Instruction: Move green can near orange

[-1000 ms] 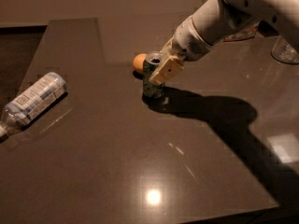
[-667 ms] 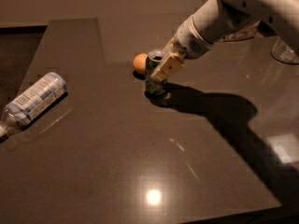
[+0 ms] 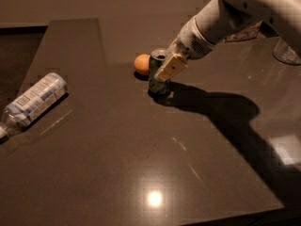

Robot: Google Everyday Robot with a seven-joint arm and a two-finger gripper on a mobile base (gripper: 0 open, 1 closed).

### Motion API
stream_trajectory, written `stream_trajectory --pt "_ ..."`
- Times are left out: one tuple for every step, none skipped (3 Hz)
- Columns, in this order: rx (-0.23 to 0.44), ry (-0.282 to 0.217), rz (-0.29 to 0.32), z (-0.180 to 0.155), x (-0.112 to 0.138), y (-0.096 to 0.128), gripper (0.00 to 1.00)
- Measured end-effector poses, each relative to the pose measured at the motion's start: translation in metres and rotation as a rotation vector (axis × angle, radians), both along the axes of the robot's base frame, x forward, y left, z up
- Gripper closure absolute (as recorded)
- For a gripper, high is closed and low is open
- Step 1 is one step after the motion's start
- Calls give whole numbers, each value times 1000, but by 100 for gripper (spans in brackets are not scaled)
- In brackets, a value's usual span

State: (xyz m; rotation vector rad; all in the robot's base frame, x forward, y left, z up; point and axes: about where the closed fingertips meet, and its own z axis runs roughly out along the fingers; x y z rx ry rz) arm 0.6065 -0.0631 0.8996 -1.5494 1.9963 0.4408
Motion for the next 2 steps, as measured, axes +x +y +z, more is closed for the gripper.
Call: stream_trajectory --pt "0 3 4 -1 0 2 4" --pt "0 4 6 -2 0 3 0"
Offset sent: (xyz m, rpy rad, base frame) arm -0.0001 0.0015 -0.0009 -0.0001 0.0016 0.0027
